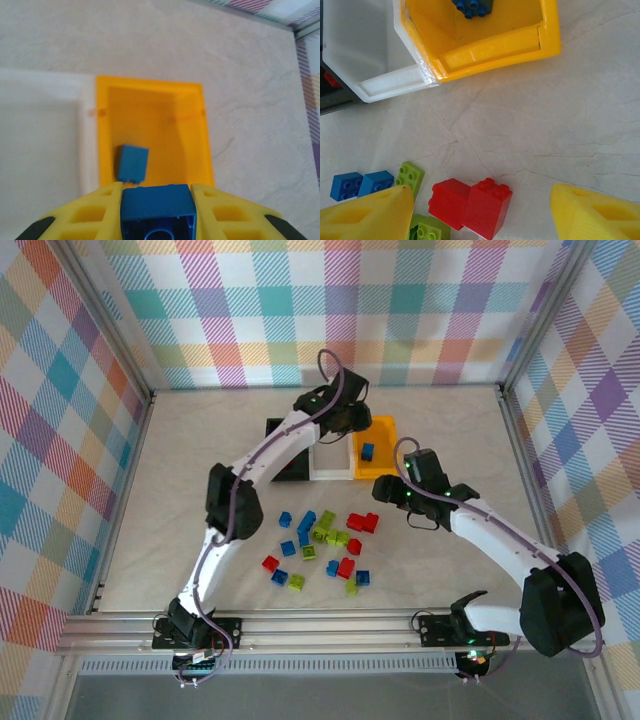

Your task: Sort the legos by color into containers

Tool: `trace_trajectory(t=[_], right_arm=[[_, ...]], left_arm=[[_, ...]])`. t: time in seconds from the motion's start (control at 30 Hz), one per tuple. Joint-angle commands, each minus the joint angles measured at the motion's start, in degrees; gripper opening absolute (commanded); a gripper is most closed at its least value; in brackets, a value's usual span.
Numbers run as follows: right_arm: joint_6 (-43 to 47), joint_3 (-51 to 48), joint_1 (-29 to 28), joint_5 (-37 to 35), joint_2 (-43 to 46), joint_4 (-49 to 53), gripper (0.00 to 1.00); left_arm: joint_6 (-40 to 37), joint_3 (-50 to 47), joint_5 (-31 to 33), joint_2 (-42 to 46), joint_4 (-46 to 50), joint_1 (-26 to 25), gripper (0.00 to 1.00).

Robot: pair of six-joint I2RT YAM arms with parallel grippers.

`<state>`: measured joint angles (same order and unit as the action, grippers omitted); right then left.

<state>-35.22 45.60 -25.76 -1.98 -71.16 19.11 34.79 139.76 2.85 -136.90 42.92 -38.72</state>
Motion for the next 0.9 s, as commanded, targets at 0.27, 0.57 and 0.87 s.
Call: trace_trajectory(t=[0.27,0.57,0.87], right_arm=[[0.65,-1.90,0.95,1.03,3.21,-0.20,0.77],[4.47,0.19,-0.50,8.37,-1.14,1.36,0.77],[3.80,-0.54,-8.87,8.40,-4.60,4.39,0.75]], left_arm=[[0.46,13.21,-3.48,-8.88,4.41,-0.47,0.66],[-2.34,-2.29,-5.58,8.02,0.37,-2.01,1.00],[-1.30,-55.21,-1.46,41.76,-18.16,-2.75,1.00]])
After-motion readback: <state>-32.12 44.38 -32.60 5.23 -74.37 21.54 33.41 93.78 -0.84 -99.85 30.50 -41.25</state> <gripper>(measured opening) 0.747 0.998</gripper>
